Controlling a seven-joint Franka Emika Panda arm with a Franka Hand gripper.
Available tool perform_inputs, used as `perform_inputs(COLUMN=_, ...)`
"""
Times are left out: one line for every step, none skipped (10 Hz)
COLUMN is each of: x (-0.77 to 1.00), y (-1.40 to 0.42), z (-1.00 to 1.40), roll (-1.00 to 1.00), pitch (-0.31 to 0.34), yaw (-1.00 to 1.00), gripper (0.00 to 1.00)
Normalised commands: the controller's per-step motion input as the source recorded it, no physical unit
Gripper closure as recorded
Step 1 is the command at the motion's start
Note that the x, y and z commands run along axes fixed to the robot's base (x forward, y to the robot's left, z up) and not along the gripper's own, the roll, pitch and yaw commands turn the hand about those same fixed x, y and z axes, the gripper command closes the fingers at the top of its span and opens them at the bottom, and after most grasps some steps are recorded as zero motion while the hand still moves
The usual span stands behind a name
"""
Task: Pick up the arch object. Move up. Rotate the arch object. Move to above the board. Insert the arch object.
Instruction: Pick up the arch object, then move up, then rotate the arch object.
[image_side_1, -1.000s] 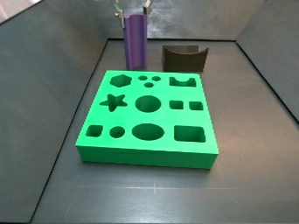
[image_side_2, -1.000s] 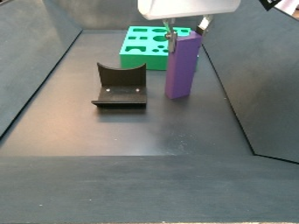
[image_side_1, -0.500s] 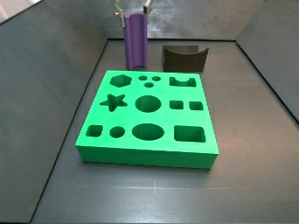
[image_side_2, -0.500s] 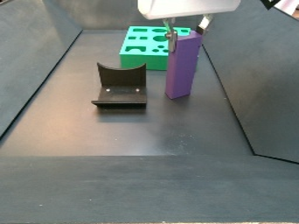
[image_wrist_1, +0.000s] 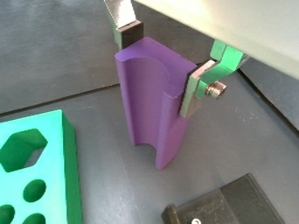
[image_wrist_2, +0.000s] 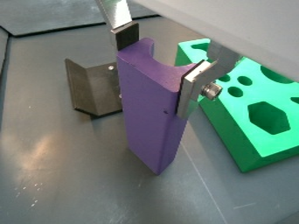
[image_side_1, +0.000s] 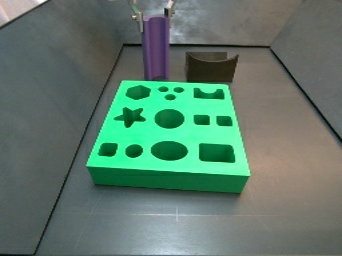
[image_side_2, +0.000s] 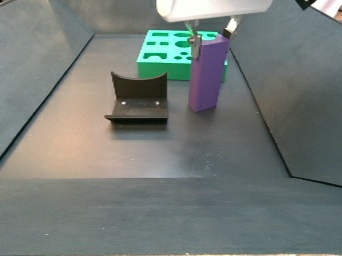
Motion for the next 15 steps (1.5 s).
perform_inputs(x=0.00, y=0.00, z=0.00, roll=0.00, pitch=0.000, yaw=0.00, gripper=1.00)
perform_inputs(x=0.00, y=0.00, z=0.83, roll=0.00, pitch=0.000, yaw=0.00, gripper=1.00)
perform_inputs(x=-0.09, y=-0.04, z=0.75, roll=-0.01, pitch=0.049, yaw=-0.02, gripper=1.00)
perform_inputs(x=-0.10, y=-0.05, z=0.62, roll=-0.03, pitch=0.054, yaw=-0.01, gripper=1.00)
perform_inputs(x=-0.08, y=-0.03, z=0.53, roll=-0.05, pitch=0.045, yaw=0.00, gripper=1.00)
perform_inputs(x=-0.04, y=-0.02, z=0.34, roll=-0.08, pitch=0.035, yaw=0.01, gripper=1.00)
perform_inputs(x=-0.20, y=-0.01, z=0.89, roll=0.00, pitch=0.000, yaw=0.00, gripper=1.00)
perform_inputs(x=-0.17, y=0.00, z=0.76, roll=-0.01, pitch=-0.005, yaw=-0.01, gripper=1.00)
perform_inputs(x=-0.14, y=0.00, z=0.68, roll=-0.02, pitch=-0.017, yaw=-0.01, gripper=1.00)
perform_inputs(x=-0.10, y=-0.01, z=0.56, roll=-0.05, pitch=-0.019, yaw=-0.01, gripper=1.00)
perform_inputs(x=-0.06, y=-0.01, z=0.37, roll=-0.09, pitch=-0.006, yaw=-0.01, gripper=1.00)
perform_inputs(x=-0.03, y=0.00, z=0.22, roll=-0.10, pitch=0.011, yaw=-0.02, gripper=1.00)
perform_inputs(x=0.00, y=0.00, z=0.00, roll=-0.04, pitch=0.050, yaw=-1.00, gripper=1.00)
perform_inputs(x=0.03, y=0.01, z=-0.09, roll=-0.04, pitch=0.051, yaw=-1.00, gripper=1.00)
perform_inputs(x=0.03, y=0.01, z=-0.07, roll=-0.04, pitch=0.052, yaw=-1.00, gripper=1.00)
